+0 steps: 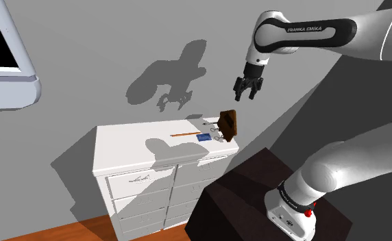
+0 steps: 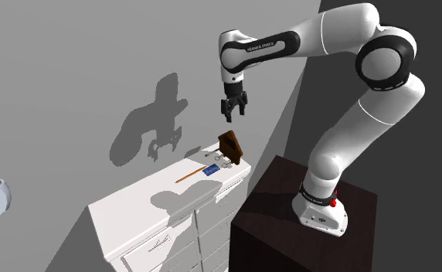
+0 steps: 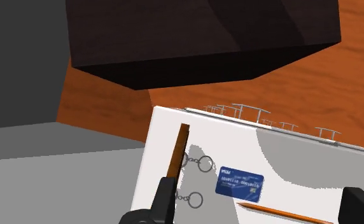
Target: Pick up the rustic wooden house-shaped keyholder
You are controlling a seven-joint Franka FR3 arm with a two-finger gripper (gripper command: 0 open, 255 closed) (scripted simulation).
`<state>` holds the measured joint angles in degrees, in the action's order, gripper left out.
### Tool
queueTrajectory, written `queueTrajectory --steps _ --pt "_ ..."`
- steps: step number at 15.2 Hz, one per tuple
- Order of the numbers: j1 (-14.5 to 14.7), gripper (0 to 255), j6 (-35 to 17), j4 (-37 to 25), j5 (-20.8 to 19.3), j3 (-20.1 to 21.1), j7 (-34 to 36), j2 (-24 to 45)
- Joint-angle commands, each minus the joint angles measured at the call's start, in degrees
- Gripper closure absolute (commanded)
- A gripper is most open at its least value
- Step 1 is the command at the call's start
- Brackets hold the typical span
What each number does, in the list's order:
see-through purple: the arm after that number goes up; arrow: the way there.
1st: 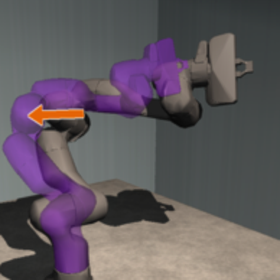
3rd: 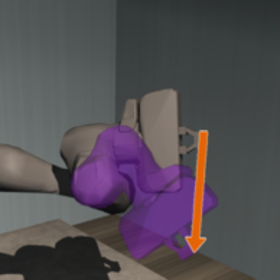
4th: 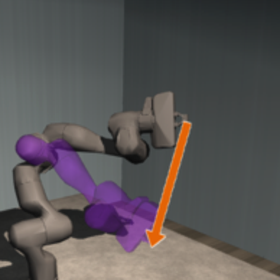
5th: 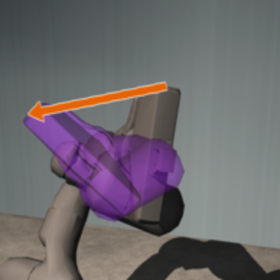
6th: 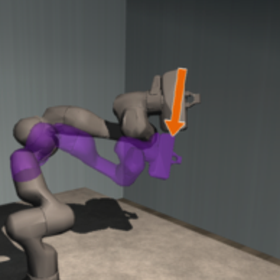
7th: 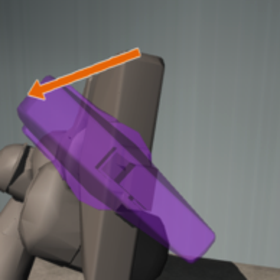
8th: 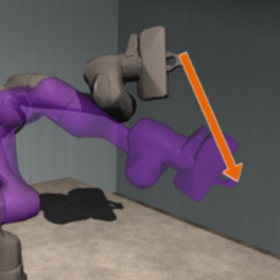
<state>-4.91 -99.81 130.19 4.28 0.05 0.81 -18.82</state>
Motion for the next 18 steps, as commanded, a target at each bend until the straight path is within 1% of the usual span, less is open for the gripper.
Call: queueTrajectory --steps 1,10,18 --pt "-0.9 0 -1.9 -1.0 -0.4 -0.7 0.4 4.4" --pt "-3.7 0 -7.4 -8.0 -0.9 -3.3 3.1 22.7" --pt "-3.7 0 -12.9 -5.6 -0.6 -3.3 2.7 25.9"
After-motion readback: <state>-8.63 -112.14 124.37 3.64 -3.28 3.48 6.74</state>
